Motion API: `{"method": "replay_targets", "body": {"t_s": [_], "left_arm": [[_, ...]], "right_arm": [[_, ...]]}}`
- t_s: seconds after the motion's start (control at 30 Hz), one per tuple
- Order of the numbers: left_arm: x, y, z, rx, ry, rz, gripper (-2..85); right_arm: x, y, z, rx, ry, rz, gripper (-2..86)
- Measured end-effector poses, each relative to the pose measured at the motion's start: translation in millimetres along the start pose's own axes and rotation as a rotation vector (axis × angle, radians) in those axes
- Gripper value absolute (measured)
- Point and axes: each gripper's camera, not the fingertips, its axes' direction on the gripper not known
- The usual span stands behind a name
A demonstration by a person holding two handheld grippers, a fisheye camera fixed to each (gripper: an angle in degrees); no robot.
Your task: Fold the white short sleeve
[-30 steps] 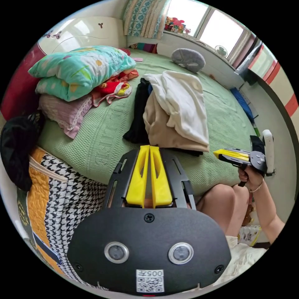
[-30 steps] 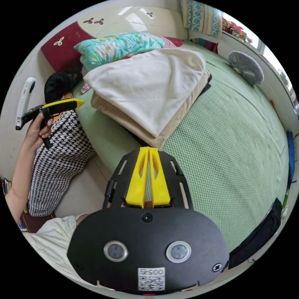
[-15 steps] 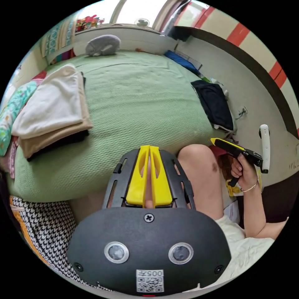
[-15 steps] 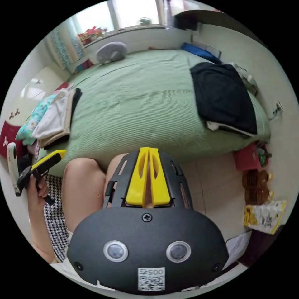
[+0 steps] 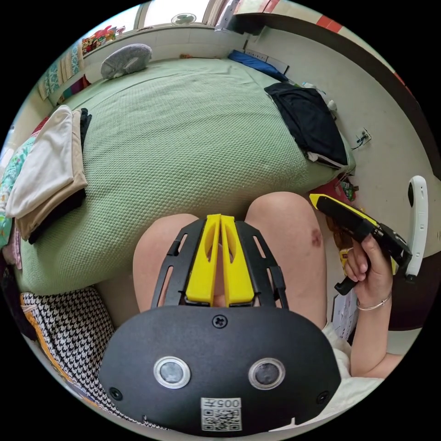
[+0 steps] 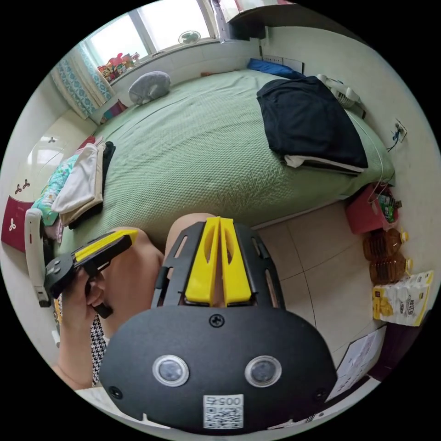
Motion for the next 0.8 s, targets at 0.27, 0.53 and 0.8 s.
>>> {"method": "replay_targets", "body": {"t_s": [0.27,0.53,0.8], "left_arm": [[1.6,-30.1,26.4,-0.072,0.08,0.012,-0.6],[-17.9,-98.9,18.9,0.177,-0.021,-0.013,-0.6],[-61.5,-138.0,80.2,0.218,0.012,-0.193,-0.5]], "right_arm": [[-17.3,3.3,11.0,0.03,0.026,-0.101,-0.9],[-20.5,-12.6,26.1,-0.018,-0.03,-0.255,-0.9],[-18.2,-24.8,36.6,-0.036,-0.095,-0.333,-1.0]]}}
